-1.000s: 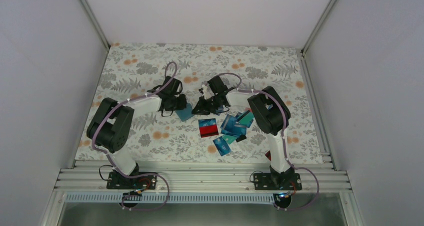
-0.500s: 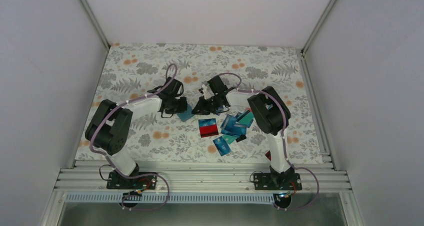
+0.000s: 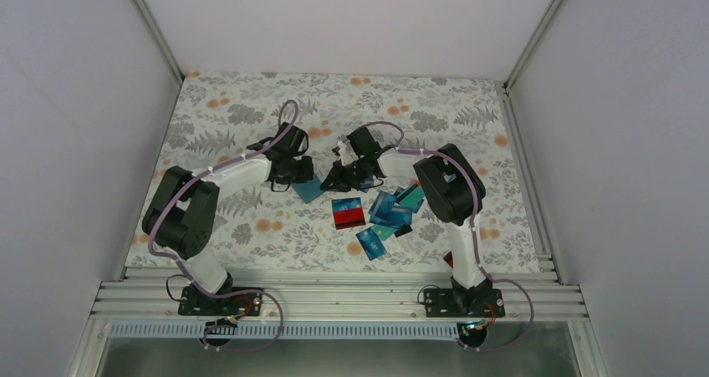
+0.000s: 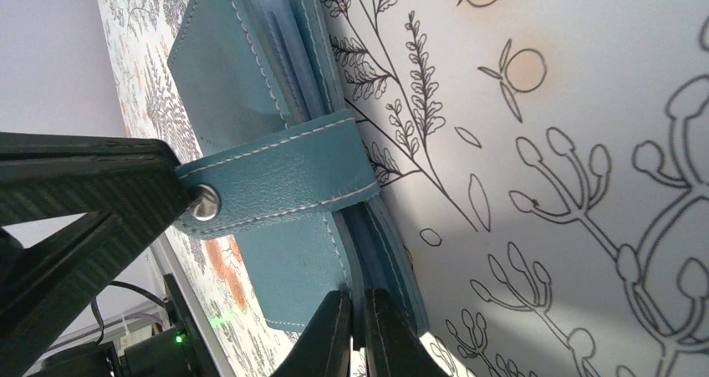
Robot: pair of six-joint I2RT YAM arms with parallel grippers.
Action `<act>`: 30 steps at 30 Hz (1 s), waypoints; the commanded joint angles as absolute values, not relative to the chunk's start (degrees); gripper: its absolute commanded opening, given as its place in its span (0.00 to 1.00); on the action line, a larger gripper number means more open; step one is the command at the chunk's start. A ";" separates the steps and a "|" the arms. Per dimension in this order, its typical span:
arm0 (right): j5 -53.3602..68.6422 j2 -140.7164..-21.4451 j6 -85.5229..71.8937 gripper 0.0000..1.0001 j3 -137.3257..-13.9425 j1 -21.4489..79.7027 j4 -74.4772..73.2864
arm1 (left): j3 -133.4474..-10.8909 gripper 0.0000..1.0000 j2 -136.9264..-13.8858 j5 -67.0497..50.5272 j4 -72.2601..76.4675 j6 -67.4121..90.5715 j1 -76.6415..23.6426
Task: Put the credit cards into the card holder
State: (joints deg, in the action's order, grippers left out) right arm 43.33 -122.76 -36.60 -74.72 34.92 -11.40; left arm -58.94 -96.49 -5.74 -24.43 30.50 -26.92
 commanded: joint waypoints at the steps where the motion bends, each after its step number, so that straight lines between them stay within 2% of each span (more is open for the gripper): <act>1: 37.10 -126.49 -36.47 0.04 -73.67 34.72 -14.96 | -59.02 0.02 -97.78 -3.43 -26.03 29.15 -27.02; 30: 37.16 -126.83 -36.44 0.04 -73.71 34.72 -15.20 | -54.11 0.02 -98.75 -1.29 -20.72 26.80 -27.04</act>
